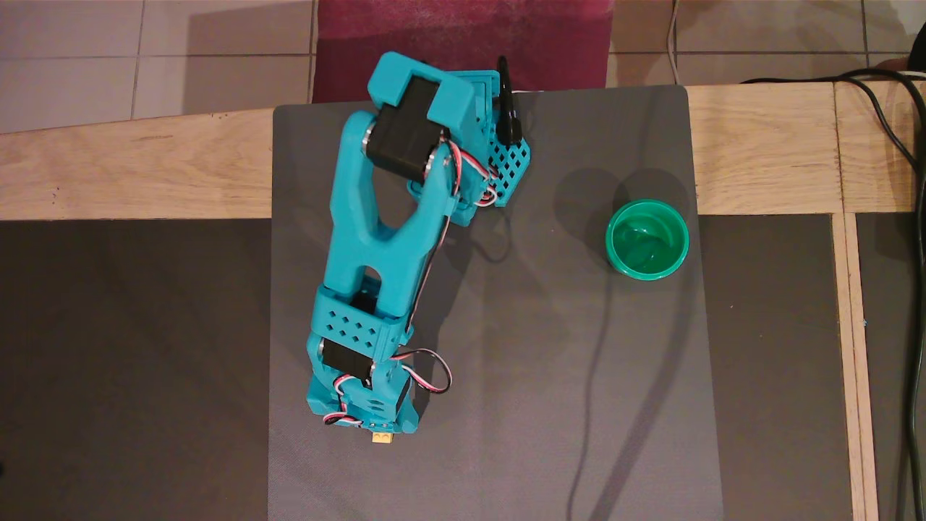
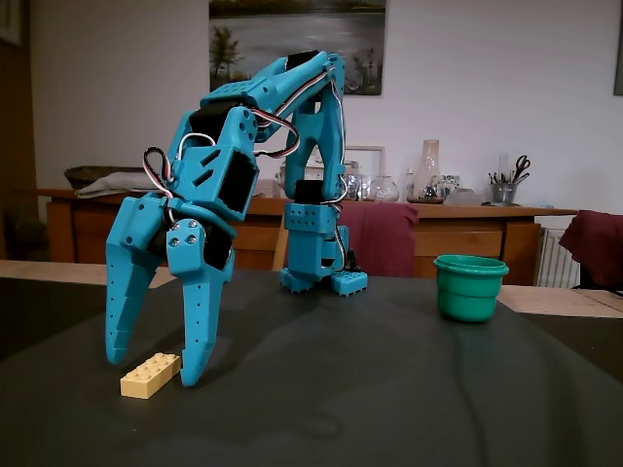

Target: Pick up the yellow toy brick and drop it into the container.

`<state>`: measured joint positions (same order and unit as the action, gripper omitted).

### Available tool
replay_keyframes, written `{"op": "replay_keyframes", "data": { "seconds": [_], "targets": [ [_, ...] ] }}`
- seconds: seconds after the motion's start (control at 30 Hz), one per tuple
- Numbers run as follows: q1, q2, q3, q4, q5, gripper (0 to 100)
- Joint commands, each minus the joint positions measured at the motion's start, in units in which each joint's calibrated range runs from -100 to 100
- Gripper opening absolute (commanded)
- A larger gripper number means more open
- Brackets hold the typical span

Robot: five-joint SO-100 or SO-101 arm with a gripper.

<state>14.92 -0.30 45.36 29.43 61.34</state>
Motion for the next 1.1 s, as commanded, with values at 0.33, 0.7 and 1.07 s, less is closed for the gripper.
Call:
{"op": "replay_keyframes", "data": {
  "seconds": [0.33,0.7,1.07],
  "targets": [
    [0.28,3.08,-0.5,-0.33,-0.08,19],
    [0.44,6.12,-1.76,-0.42,-0.13,11],
    [0.44,6.12,-1.76,-0.42,-0.13,4]
  ]
}}
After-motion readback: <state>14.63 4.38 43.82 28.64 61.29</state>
